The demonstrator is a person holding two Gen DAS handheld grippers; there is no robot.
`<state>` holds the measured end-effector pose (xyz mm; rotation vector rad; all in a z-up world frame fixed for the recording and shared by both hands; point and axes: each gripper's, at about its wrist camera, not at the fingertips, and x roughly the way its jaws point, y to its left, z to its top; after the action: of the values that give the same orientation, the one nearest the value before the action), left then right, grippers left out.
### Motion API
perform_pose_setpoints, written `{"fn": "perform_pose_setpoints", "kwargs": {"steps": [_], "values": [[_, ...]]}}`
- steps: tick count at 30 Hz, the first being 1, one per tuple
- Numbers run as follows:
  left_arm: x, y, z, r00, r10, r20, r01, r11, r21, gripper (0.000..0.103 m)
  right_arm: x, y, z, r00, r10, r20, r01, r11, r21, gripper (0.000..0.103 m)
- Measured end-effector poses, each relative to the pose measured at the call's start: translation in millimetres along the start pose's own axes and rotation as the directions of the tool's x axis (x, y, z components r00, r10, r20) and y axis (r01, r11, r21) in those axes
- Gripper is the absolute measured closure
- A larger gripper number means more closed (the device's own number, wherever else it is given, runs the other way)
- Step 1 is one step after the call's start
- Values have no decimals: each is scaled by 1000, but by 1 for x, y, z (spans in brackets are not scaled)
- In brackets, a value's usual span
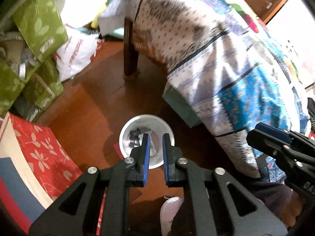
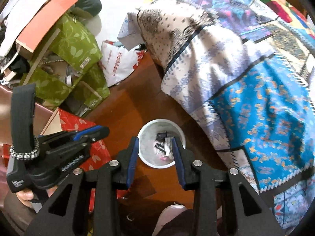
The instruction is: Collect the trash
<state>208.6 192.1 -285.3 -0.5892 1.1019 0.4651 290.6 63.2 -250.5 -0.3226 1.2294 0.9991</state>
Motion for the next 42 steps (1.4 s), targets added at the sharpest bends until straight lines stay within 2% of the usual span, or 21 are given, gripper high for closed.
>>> {"fn": "perform_pose_setpoints", "kwargs": {"steps": [6,8,10,12,16,18,19,21,22,23,24,27,29,31,32,33,36,37,39,42], "values": [[-70,-30,0,989,-43,138,33,997,70,92,-63,2,-14,990,-49,129,49,999,7,71],[-102,-44,-2,978,-67,200,45,993,110,91,-92,4,-21,979,-71,193,70,997,11,71],[-129,-56,-4,963,-80,258,41,988,151,84,-120,8,-28,962,-101,255,100,995,18,71],[-161,-72,-9,941,-101,324,36,979,200,77,-150,13,-37,936,-132,325,128,991,36,71],[-224,-97,-26,884,-180,432,49,954,297,73,-209,21,-60,873,-179,453,156,984,89,71],[-246,-105,-35,862,-214,459,58,942,330,72,-238,26,-74,833,-205,515,169,979,117,71],[-261,-111,-42,846,-235,479,60,934,353,72,-253,28,-82,805,-228,548,183,973,137,71],[-278,-116,-53,825,-263,500,64,923,380,71,-274,33,-96,762,-265,591,207,964,166,71],[-290,-120,-61,810,-284,513,68,915,399,71,-288,37,-108,730,-292,618,222,956,190,71],[-295,-122,-65,803,-293,518,69,910,408,70,-298,41,-116,707,-311,635,232,950,208,71],[-303,-124,-73,793,-305,527,69,905,420,70,-303,42,-121,693,-324,644,241,946,216,71],[-325,-127,-96,762,-343,549,70,887,457,63,-324,54,-146,630,-379,677,271,925,266,71],[-334,-128,-110,747,-356,562,63,879,473,60,-331,60,-157,604,-403,688,280,915,290,71],[-341,-128,-123,735,-361,574,48,872,487,52,-337,66,-169,586,-416,695,280,909,309,62],[-344,-126,-128,730,-363,578,44,870,491,50,-339,70,-176,574,-422,702,273,907,322,51],[-348,-125,-135,724,-371,582,40,865,500,45,-341,72,-182,567,-422,707,268,906,326,45],[-354,-119,-149,712,-385,588,53,864,501,30,-344,81,-197,537,-436,722,264,900,347,42],[-356,-115,-153,710,-394,583,67,863,501,26,-345,84,-201,534,-446,718,271,895,355,39],[-357,-109,-161,703,-406,584,79,860,504,17,-344,87,-208,535,-455,712,265,891,370,20],[-358,-103,-171,696,-405,592,60,855,515,16,-345,86,-221,526,-464,713,232,885,404,9]]}}
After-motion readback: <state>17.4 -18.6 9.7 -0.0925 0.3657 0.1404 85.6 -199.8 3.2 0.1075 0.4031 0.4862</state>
